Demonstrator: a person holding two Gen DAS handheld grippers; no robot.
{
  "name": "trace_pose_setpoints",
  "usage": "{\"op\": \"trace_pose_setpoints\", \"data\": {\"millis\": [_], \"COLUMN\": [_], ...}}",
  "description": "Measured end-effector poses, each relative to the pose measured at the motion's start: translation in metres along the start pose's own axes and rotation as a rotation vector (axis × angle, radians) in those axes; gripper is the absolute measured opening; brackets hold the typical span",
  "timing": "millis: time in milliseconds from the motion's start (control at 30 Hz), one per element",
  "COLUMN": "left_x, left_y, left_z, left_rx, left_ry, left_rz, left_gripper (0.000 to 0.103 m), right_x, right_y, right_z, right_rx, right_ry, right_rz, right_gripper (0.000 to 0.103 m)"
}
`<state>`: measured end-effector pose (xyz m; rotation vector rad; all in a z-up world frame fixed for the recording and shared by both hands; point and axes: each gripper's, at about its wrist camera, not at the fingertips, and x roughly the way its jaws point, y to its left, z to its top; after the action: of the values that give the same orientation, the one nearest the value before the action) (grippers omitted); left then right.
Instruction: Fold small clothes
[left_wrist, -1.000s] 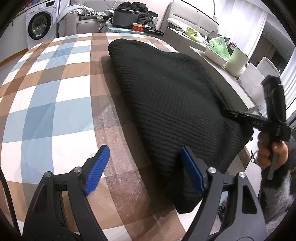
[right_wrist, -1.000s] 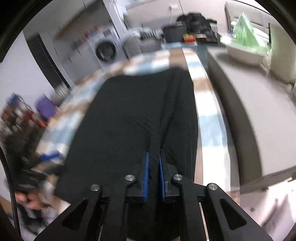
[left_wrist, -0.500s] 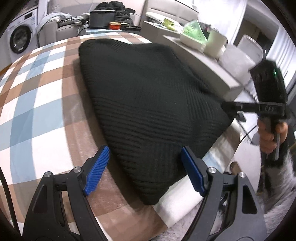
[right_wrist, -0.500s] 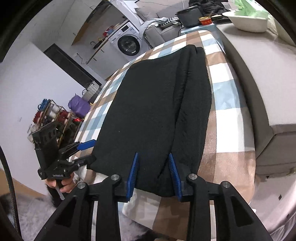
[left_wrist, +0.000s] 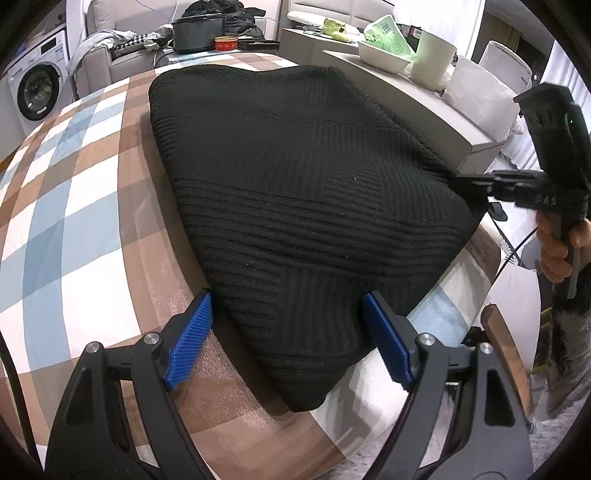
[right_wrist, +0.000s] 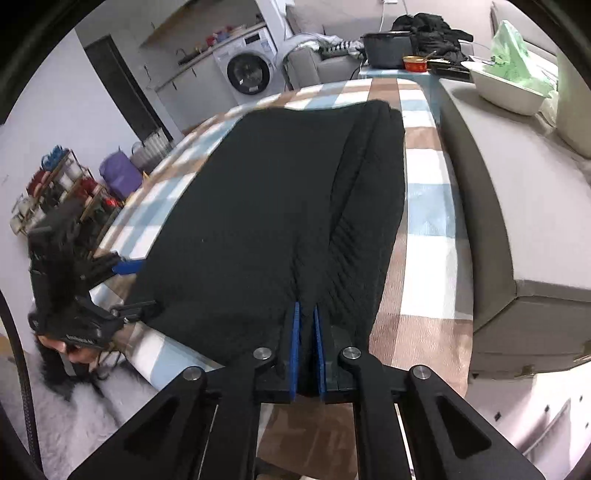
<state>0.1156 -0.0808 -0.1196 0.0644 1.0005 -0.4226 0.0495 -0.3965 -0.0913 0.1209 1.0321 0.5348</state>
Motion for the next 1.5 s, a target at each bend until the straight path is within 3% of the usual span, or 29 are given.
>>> {"op": "trace_pose_setpoints", "data": {"millis": [100, 267, 467, 700, 800, 933, 1033, 1067, 1100, 1200, 1267, 1333, 1400, 1433, 1500], "left_x": [-0.007, -0.008, 0.005, 0.007, 0.008, 0.007, 0.006, 0.004, 0.002, -0.004, -0.005, 0.000, 0.005, 0.008, 0.013], "left_y": [0.004, 0.010, -0.010, -0.009, -0.004, 0.002, 0.007, 0.009, 0.013, 0.028, 0.040, 0.055, 0.064, 0.068, 0.073], "left_z": [0.002, 0.015, 0.015, 0.011, 0.010, 0.009, 0.008, 0.008, 0.009, 0.013, 0.017, 0.025, 0.031, 0.034, 0.039], "left_rx": [-0.026, -0.065, 0.031, 0.041, 0.021, 0.002, -0.017, -0.024, -0.034, -0.091, -0.139, -0.197, -0.238, -0.250, -0.267], "left_ry": [-0.001, -0.033, -0.023, -0.020, -0.009, -0.003, -0.006, -0.011, -0.020, -0.057, -0.071, -0.078, -0.080, -0.084, -0.087], "left_rz": [-0.009, -0.010, 0.062, 0.070, 0.048, 0.032, 0.013, 0.009, 0.011, 0.019, 0.027, 0.018, 0.007, -0.005, -0.031], "left_gripper": [0.080, 0.080, 0.081, 0.083, 0.084, 0.084, 0.084, 0.084, 0.084, 0.084, 0.084, 0.084, 0.080, 0.077, 0.056], "right_x": [-0.010, -0.015, 0.000, -0.005, 0.000, -0.019, -0.007, -0.002, -0.004, -0.018, -0.018, -0.006, 0.012, 0.022, 0.034], "right_y": [-0.012, -0.012, -0.010, -0.010, -0.001, 0.011, 0.009, 0.007, 0.006, -0.001, -0.009, -0.016, -0.026, -0.030, -0.033], "right_z": [0.000, -0.003, -0.006, -0.014, -0.007, -0.002, -0.007, -0.008, -0.008, 0.002, 0.013, 0.023, 0.034, 0.039, 0.047], "right_rx": [0.038, 0.041, 0.054, 0.028, -0.005, -0.051, -0.066, -0.061, -0.055, 0.001, 0.049, 0.093, 0.157, 0.182, 0.204], "right_ry": [-0.010, -0.043, -0.015, -0.031, -0.042, -0.119, -0.025, 0.003, -0.014, -0.105, -0.162, -0.152, -0.135, -0.115, -0.092], "right_rz": [0.007, 0.052, 0.115, 0.167, 0.129, 0.099, -0.045, -0.057, -0.050, -0.020, -0.040, -0.071, -0.044, -0.025, -0.039], "right_gripper": [0.018, 0.020, 0.021, 0.028, 0.010, 0.005, 0.006, 0.007, 0.015, 0.054, 0.056, 0.056, 0.056, 0.056, 0.056]}}
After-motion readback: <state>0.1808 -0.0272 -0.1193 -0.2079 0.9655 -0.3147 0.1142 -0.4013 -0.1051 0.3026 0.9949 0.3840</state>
